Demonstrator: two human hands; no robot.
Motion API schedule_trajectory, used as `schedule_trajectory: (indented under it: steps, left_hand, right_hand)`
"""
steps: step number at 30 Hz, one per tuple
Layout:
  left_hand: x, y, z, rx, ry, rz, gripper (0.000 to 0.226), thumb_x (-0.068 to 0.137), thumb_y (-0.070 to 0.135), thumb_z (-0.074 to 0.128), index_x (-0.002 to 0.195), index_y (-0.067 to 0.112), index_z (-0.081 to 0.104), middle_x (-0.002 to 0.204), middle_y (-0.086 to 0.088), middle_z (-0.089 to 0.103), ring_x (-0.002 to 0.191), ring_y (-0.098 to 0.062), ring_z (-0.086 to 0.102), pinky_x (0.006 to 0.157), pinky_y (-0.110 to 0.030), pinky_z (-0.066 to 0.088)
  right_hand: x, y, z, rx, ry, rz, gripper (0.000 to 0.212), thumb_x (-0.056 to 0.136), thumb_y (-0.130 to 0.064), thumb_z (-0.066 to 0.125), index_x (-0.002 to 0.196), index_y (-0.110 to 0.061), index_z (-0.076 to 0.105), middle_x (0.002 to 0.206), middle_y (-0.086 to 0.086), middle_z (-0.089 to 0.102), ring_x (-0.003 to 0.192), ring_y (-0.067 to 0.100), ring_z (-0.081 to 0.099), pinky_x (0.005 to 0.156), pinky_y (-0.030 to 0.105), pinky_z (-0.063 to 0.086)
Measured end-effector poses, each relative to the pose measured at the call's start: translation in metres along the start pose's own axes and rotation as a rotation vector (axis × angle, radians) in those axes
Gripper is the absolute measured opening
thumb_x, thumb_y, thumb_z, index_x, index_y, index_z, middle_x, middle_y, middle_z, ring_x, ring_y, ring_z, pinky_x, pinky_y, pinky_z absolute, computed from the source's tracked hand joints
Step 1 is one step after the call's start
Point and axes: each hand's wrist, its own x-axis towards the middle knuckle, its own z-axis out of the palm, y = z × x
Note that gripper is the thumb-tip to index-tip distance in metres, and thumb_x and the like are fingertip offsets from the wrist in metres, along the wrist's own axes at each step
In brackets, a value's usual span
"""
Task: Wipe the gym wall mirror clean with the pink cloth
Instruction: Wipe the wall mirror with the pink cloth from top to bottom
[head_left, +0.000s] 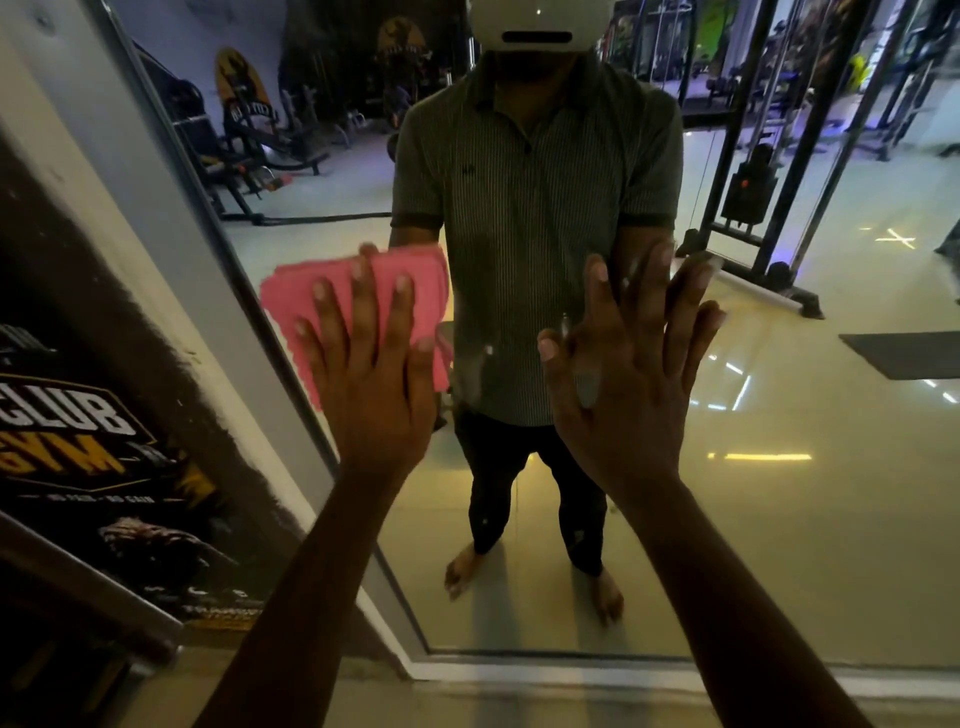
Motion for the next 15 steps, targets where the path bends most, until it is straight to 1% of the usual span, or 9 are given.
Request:
schedule_trajectory:
  steps: [1,2,5,7,9,11,12,13,15]
  left_hand:
    - [0.014,0.011,0.004,-0.023,0.031,-0.071,0.061,0.114,0.036,0.038,0.170,0.019,0.020,0.176,-0.019,0.024,0.162,-0.049,0.015,0.134,-0.057,-0.004]
    - [0.016,0.019,0.009,-0.033,0.025,-0.051,0.063,0.114,0.035,0.039,0.171,0.018,0.019,0.177,-0.018,0.022,0.162,-0.050,0.015,0.133,-0.059,-0.003]
    - [-0.044,0.008,0.015,-0.029,-0.147,0.282,0.065,0.116,0.041,0.038,0.173,0.030,0.010,0.181,-0.004,0.009,0.167,-0.037,0.005,0.133,-0.062,-0.001]
    - [-0.070,-0.022,0.006,0.036,-0.187,0.384,0.063,0.116,0.042,0.039,0.173,0.032,0.014,0.182,0.001,0.008,0.169,-0.031,0.004,0.134,-0.060,0.000]
    - [-0.046,-0.031,0.000,0.047,-0.121,0.255,0.056,0.118,0.042,0.034,0.170,0.027,0.021,0.180,-0.003,0.013,0.168,-0.033,0.005,0.134,-0.058,-0.001]
    - [-0.008,-0.015,0.002,0.021,0.008,0.022,0.058,0.117,0.039,0.034,0.170,0.020,0.022,0.177,-0.012,0.022,0.164,-0.044,0.013,0.134,-0.057,-0.002]
    - [0.000,-0.004,0.006,-0.001,0.022,-0.012,0.060,0.116,0.038,0.037,0.171,0.020,0.020,0.177,-0.014,0.021,0.163,-0.047,0.015,0.134,-0.057,-0.003]
    - [-0.005,0.005,0.010,-0.022,-0.014,0.046,0.064,0.114,0.038,0.039,0.172,0.022,0.016,0.178,-0.011,0.016,0.164,-0.047,0.011,0.134,-0.058,-0.004]
    - [-0.044,0.007,0.015,-0.061,-0.146,0.269,0.072,0.112,0.039,0.045,0.174,0.031,0.007,0.181,-0.003,0.005,0.168,-0.037,0.001,0.133,-0.060,-0.004]
  right_hand:
    - [0.000,-0.002,0.000,-0.002,0.002,0.007,0.075,0.110,-0.051,0.061,0.172,-0.016,0.034,0.180,0.025,0.011,0.165,0.057,0.004,0.131,0.073,0.005]
    - [0.001,-0.003,0.000,-0.002,0.003,0.012,0.075,0.111,-0.051,0.061,0.171,-0.016,0.034,0.180,0.026,0.012,0.165,0.056,0.003,0.132,0.073,0.005]
    - [0.001,-0.004,-0.002,0.014,-0.005,0.017,0.076,0.110,-0.051,0.061,0.171,-0.015,0.034,0.180,0.026,0.011,0.166,0.055,0.001,0.132,0.072,0.004]
    - [0.000,-0.002,-0.002,0.002,-0.006,0.004,0.076,0.110,-0.051,0.062,0.171,-0.015,0.035,0.180,0.027,0.012,0.166,0.055,0.002,0.132,0.072,0.004]
    - [0.000,-0.003,-0.002,0.005,-0.001,0.011,0.075,0.110,-0.050,0.063,0.170,-0.014,0.036,0.179,0.027,0.013,0.166,0.055,0.004,0.132,0.072,0.005]
    - [0.000,-0.005,-0.001,0.014,0.007,0.021,0.075,0.110,-0.049,0.064,0.170,-0.014,0.036,0.179,0.028,0.014,0.166,0.055,0.004,0.132,0.072,0.005]
    - [0.000,-0.006,-0.001,0.014,0.012,0.021,0.075,0.109,-0.048,0.064,0.170,-0.014,0.035,0.179,0.029,0.014,0.166,0.056,0.004,0.132,0.072,0.005]
    - [0.001,-0.006,-0.001,0.016,0.012,0.019,0.076,0.109,-0.048,0.065,0.170,-0.013,0.035,0.178,0.030,0.014,0.165,0.057,0.004,0.132,0.072,0.005]
    - [0.001,-0.005,-0.002,0.024,0.004,0.016,0.076,0.109,-0.048,0.065,0.170,-0.013,0.035,0.178,0.032,0.015,0.164,0.058,0.005,0.131,0.073,0.005]
